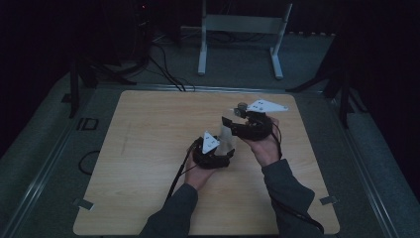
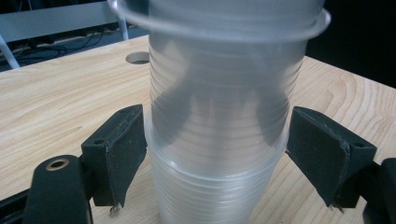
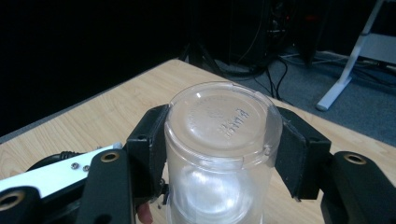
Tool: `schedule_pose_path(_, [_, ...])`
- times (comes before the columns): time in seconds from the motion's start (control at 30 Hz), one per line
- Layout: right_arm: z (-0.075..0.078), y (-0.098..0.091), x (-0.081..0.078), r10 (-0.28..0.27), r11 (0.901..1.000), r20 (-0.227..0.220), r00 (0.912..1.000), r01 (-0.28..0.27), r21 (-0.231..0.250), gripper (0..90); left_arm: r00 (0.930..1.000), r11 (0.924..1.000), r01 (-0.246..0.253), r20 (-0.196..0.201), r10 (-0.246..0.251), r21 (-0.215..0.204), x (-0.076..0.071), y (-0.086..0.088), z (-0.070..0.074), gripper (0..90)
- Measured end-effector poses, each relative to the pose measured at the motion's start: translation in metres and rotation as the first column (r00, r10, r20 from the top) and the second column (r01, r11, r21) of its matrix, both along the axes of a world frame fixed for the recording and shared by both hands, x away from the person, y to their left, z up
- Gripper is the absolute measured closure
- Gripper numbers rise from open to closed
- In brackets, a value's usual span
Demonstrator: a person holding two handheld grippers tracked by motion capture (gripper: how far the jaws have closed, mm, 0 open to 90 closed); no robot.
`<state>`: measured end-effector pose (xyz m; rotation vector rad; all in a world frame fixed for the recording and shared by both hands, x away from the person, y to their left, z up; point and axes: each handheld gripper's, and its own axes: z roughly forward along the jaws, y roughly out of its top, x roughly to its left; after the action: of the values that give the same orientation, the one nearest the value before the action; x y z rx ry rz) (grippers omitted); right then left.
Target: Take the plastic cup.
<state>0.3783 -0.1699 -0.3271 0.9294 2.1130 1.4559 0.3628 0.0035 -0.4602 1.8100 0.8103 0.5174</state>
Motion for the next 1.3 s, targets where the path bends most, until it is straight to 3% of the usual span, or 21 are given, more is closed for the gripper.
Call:
schedule_pose_path(0.1, [0.006, -0.001, 0.0, 0.007, 0.9997, 0.004, 1.0, -0.007, 0.022, 41.1, 1.0, 1.0, 0.004, -0.004, -0.004, -0.001, 0.0, 0.002, 0.002, 20.1])
schedule_pose_path(0.43, [0.021, -0.003, -0.004, -0.004, 0.9997, 0.032, 0.9995, 0.003, 0.025, 41.2, 1.0, 0.9999, 0.004, -0.008, -0.004, 0.013, -0.003, 0.009, 0.007, 20.0])
schedule_pose_path(0.77, [0.038, -0.015, -0.011, -0.03, 0.9988, 0.061, 0.9977, 0.028, 0.041, 41.2, 0.9996, 0.9996, 0.024, -0.016, -0.024, -0.017, -0.007, 0.013, 0.011, 20.2])
schedule_pose_path(0.97, [0.041, -0.026, -0.011, -0.056, 0.9976, 0.062, 0.9965, 0.053, 0.044, 41.2, 0.9984, 0.9985, 0.048, -0.029, -0.049, -0.028, -0.008, 0.015, 0.013, 21.3])
schedule_pose_path(1.3, [0.041, -0.047, -0.013, -0.104, 0.9935, 0.061, 0.9927, 0.101, 0.052, 41.2, 0.9987, 0.9982, 0.049, -0.011, -0.05, -0.035, -0.012, 0.019, 0.017, 21.9])
